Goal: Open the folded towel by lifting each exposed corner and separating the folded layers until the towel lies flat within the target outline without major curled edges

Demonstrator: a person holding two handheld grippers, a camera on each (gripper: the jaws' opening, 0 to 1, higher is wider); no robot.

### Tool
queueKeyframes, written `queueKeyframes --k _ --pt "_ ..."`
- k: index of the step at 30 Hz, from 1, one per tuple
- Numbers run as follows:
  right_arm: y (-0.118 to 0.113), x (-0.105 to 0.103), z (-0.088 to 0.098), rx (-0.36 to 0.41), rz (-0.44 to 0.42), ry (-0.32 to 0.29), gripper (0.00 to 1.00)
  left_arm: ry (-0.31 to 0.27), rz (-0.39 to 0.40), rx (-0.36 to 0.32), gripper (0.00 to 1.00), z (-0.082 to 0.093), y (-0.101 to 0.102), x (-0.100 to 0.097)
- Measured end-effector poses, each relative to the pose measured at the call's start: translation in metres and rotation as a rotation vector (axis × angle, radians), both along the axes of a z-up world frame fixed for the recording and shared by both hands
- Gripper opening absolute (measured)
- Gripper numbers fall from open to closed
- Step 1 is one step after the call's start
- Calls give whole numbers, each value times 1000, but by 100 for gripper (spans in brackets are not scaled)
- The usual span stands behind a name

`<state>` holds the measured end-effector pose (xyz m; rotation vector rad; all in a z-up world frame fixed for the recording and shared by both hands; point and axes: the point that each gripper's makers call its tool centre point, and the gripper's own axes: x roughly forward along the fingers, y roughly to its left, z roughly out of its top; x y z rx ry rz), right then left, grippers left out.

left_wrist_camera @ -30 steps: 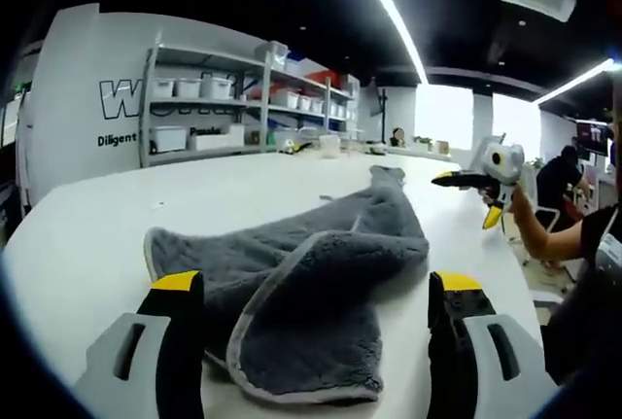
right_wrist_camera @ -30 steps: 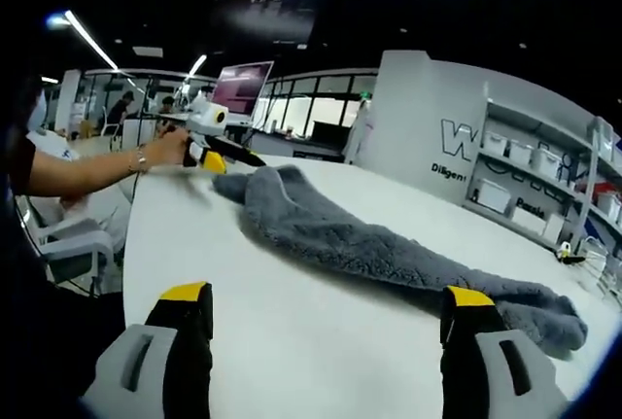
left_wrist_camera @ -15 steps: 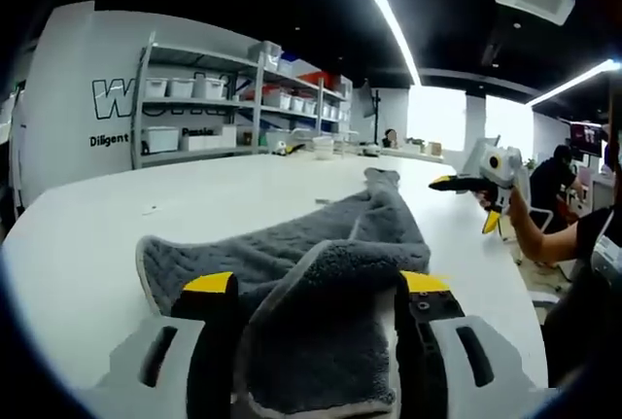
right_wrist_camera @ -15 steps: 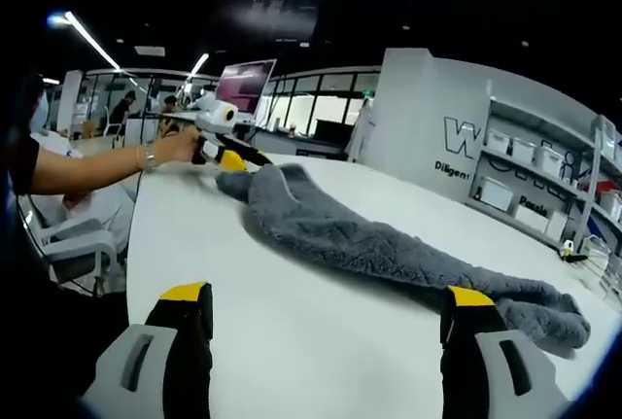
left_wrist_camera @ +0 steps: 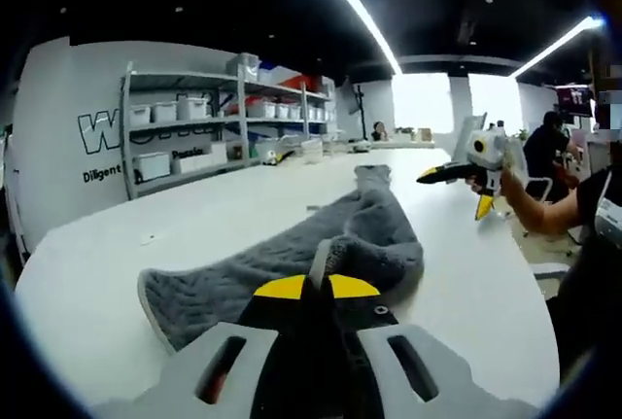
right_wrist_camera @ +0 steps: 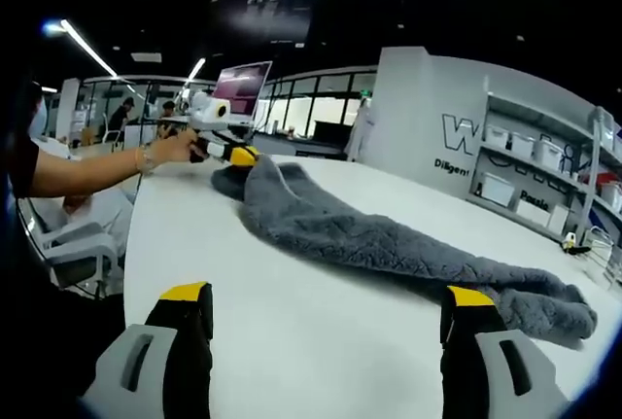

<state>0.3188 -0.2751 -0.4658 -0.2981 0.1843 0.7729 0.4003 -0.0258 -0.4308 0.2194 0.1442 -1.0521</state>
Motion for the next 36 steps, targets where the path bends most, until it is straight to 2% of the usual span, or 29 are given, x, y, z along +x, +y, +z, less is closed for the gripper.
queueKeyframes --k 5,6,9,14,16,17,20,25,30,32,34,36 --pt "-1 -2 1 2 0 -1 99 -28 -62 40 6 11 -9 -26" --pt "-1 -4 2 6 6 -2 99 -45 -82 63 6 13 -13 -36" --pt "0 -5 1 2 11 0 99 -60 -104 115 6 8 -18 -50" --pt "-1 -5 0 -1 8 0 99 -55 -187 201 6 -8 -29 -76" --pt "-2 -5 -1 -4 4 7 99 -79 -196 254 6 -15 -29 -79" --pt "-2 -7 -3 -9 10 9 99 -76 -197 257 6 -18 -30 -81" --pt "-3 -9 -5 -6 14 15 99 -44 -228 269 6 -30 -33 -89" --pt "-7 -9 -5 -7 9 21 99 -6 -262 328 7 -53 -35 -96" --pt "-10 -9 -3 -2 0 20 99 17 -274 330 12 -59 -37 -97" --pt "-12 -9 -3 -6 -2 21 99 4 -273 329 19 -58 -37 -96" --pt "-14 -10 -4 -14 -4 25 99 -1 -272 300 26 -54 -37 -97" --pt "-18 -9 -2 -11 -9 27 99 4 -278 243 30 -44 -38 -99"
